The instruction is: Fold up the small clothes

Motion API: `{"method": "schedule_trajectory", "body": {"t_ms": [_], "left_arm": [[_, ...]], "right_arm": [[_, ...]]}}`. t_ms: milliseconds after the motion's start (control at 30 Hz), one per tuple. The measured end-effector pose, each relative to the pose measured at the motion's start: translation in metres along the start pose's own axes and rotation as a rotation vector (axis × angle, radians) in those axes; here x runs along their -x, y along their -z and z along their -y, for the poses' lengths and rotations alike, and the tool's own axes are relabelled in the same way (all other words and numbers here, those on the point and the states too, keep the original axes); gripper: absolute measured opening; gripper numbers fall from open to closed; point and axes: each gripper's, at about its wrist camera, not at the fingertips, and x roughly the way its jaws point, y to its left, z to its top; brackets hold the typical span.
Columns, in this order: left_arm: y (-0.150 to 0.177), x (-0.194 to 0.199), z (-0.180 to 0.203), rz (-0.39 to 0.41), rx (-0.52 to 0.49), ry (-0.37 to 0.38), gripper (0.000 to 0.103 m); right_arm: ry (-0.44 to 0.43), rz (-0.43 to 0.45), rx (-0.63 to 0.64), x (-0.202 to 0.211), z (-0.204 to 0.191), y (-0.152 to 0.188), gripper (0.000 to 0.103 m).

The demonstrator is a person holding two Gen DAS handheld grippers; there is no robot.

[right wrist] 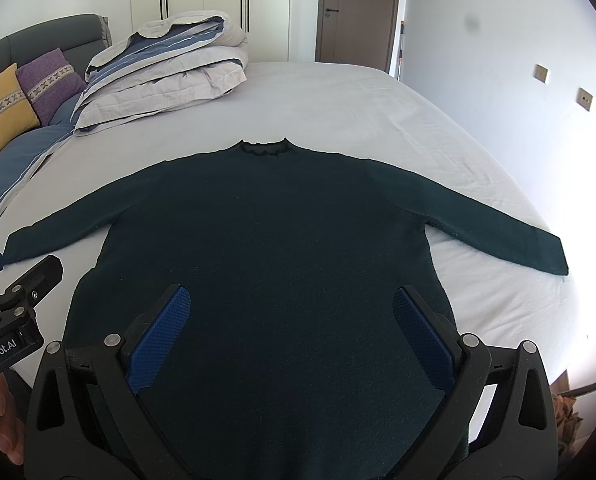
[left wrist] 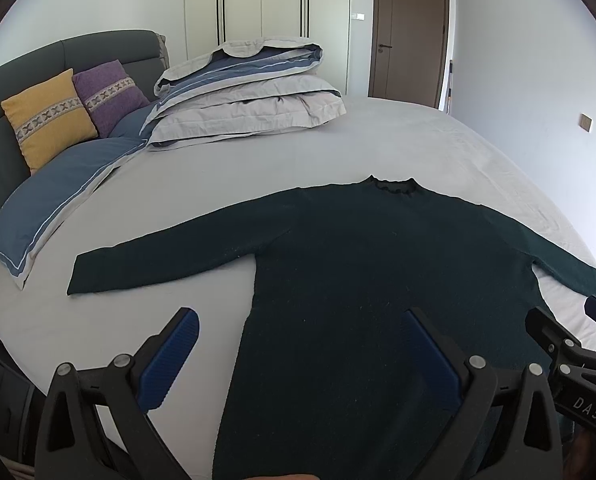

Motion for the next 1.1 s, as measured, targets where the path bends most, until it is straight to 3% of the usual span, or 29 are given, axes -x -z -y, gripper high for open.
{"method": "schedule_trajectory", "body": {"t_ms": [1100], "left_arm": [[0.0058, -0.0013, -0.0007, -0.006, 0.005, -0.001, 0.103]], "right_arm": [[-0.001, -0.008, -0.001, -0.0063, 0.0008, 0.0035, 0.103]]}}
